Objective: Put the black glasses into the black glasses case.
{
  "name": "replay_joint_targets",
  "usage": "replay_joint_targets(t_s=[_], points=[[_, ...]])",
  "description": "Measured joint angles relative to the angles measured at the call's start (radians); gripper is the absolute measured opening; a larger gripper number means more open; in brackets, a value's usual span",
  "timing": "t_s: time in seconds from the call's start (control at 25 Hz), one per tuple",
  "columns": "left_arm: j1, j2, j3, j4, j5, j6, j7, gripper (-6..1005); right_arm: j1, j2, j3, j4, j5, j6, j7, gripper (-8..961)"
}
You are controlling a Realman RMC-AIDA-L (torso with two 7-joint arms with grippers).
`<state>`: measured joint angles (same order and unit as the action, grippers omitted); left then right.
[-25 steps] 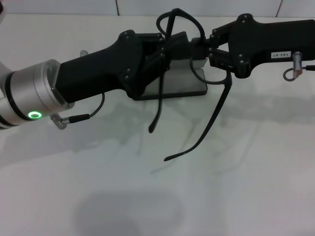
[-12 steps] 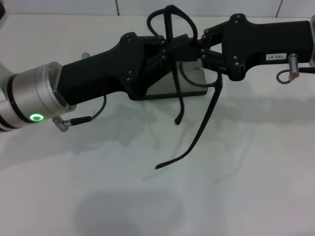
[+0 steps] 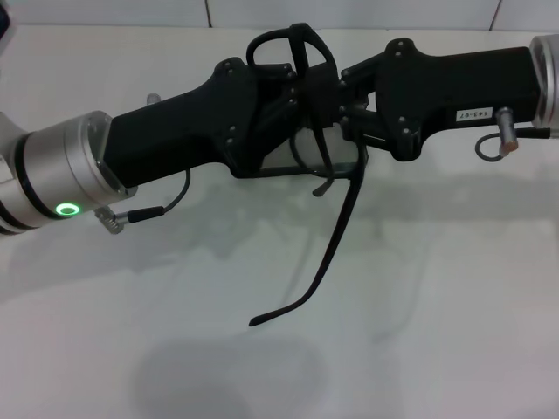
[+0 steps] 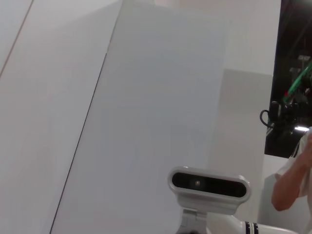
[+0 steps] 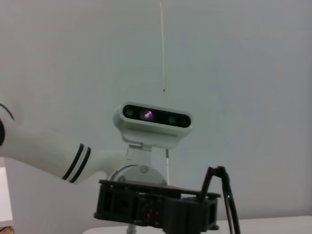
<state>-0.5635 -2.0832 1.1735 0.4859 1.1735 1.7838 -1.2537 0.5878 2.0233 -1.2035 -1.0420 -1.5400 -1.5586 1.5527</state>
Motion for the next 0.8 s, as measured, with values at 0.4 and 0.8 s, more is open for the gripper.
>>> replay_joint_targets(t_s=[0.4, 0.8], points=[[-0.011, -0.002, -0.005, -0.010, 0.000, -0.013, 0.007, 33, 0.009, -0.001, -0.001, 0.005, 0.002, -0.005, -0.008, 95], [-0.012, -0.002, -0.005, -0.010, -0.001, -0.008, 0.008, 33, -0.001, -0.003, 0.024, 0.006, 0.002, 0.002, -0.021, 95]])
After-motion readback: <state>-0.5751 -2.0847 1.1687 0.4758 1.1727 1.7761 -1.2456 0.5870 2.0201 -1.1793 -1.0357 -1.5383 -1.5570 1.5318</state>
